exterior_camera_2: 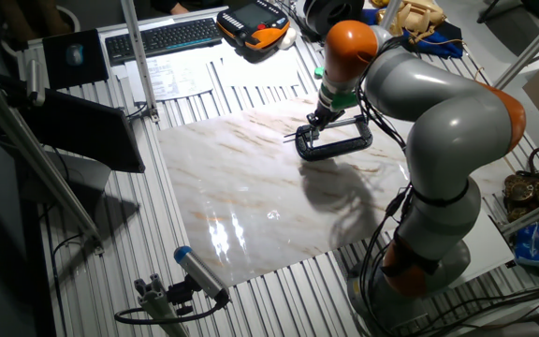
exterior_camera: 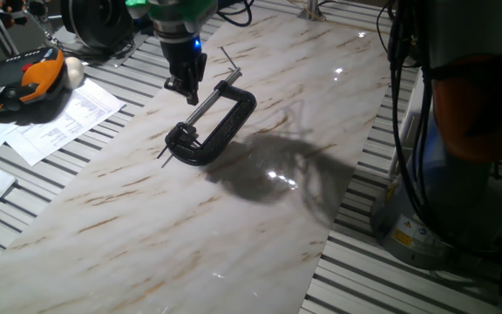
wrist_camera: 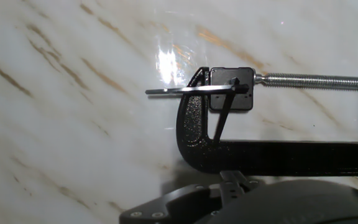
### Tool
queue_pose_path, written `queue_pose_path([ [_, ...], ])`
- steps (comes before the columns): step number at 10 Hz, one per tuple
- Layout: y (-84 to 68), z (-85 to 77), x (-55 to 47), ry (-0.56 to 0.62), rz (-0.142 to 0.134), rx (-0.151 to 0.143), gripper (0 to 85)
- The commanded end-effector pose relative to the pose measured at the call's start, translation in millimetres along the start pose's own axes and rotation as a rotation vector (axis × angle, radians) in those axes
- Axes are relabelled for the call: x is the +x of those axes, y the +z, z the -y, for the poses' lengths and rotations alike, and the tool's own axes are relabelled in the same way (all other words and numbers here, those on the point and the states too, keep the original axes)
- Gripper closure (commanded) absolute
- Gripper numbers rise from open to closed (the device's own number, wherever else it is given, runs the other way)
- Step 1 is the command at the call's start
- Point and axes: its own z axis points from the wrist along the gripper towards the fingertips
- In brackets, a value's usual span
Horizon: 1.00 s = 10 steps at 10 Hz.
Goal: Turn the hands of a clock
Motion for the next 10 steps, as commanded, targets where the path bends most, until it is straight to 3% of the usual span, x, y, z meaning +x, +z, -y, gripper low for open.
queue_pose_path([
  [1,0.6,-2.1,-1.9,0.005,-0.002,-0.001,85.0],
  [7,15.2,-25.2,-11.9,0.035,0.002,0.007,85.0],
  [10,11.1,-44.2,-11.7,0.068,-0.01,0.018,85.0],
])
